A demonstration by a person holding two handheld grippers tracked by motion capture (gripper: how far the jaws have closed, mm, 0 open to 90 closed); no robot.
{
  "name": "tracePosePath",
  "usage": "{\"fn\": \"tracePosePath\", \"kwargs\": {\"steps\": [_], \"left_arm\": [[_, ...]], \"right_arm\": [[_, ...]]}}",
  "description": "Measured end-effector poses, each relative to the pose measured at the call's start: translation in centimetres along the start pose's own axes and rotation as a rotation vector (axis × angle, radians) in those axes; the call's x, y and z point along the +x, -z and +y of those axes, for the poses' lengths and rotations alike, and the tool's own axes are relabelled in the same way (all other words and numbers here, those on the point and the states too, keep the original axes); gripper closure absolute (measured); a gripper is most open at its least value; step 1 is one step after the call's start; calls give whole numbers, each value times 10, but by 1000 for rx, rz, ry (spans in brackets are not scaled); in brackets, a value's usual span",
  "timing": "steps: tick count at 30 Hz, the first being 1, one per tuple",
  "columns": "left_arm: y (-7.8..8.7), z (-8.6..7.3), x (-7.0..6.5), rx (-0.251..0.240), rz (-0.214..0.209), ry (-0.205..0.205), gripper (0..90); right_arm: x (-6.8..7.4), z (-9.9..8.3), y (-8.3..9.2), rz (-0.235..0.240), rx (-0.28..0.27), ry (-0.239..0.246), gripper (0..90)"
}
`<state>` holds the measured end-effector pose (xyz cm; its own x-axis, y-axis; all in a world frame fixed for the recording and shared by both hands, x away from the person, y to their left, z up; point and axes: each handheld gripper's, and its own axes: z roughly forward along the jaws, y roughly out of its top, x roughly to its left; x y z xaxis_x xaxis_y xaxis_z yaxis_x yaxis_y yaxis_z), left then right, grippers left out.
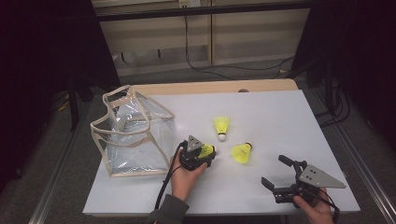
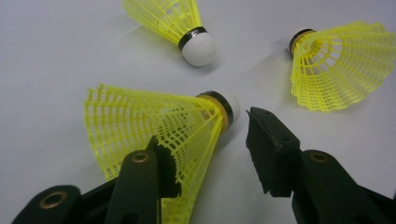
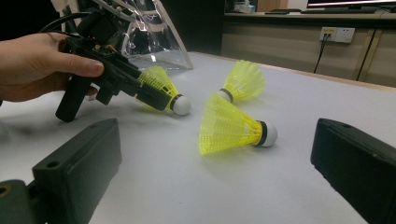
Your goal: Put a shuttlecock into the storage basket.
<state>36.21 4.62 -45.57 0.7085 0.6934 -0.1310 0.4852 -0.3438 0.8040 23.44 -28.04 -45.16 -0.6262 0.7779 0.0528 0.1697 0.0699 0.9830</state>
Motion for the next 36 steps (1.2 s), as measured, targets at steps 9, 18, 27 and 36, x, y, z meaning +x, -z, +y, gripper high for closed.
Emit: {"fn": "tracePosePath", "kwargs": {"steps": [9,18,27,36], "left_arm": [[-2,0,1,21,1,26,660],[-1,1,2,50,1,52,766],[4,9,1,91,-15,84,847],[17,26,-1,127,-43,137,854]], "right_arm": [[0,0,0,0,0,1,19],[-1,0,1,-2,0,3,19],[-1,0,1,-1,0,1,19],[-1,0,1,2,-1,2,19]]}}
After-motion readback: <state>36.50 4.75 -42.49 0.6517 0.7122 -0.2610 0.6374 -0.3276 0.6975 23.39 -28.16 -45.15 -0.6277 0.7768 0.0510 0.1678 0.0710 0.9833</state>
